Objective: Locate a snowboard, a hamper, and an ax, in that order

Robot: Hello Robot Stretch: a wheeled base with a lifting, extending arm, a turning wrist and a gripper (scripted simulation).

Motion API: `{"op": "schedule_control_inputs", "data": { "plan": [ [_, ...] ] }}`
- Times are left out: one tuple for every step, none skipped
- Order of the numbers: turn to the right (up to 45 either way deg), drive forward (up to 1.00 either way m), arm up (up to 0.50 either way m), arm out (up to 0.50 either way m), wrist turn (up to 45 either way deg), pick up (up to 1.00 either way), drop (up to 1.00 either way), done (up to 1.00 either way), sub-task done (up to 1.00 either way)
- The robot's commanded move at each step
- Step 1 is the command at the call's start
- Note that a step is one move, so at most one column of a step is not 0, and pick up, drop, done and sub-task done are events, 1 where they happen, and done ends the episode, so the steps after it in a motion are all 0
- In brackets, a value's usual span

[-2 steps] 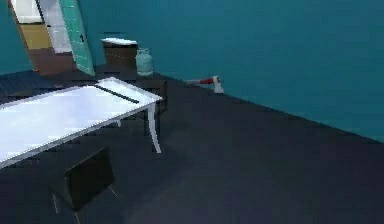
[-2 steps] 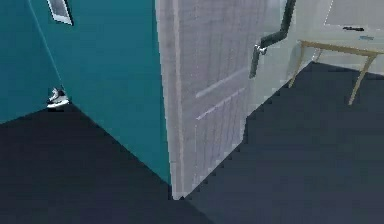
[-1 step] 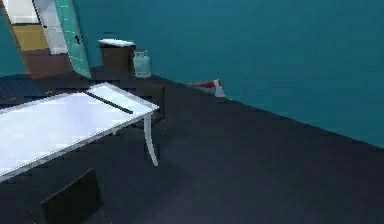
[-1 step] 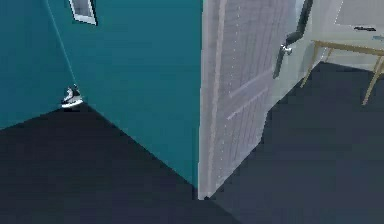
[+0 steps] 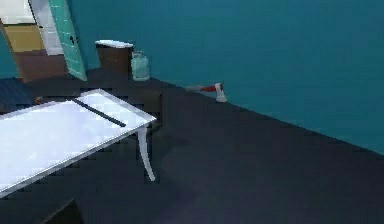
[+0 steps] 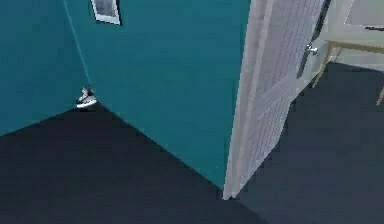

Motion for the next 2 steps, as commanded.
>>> {"op": "schedule_control_inputs", "data": {
  "plan": [
    [6.0,0.0,0.0,0.0,0.0,0.0,0.0,0.0,0.0],
    [0.0,0.5,0.0,0.0,0.0,0.0,0.0,0.0,0.0]
  ]
}}
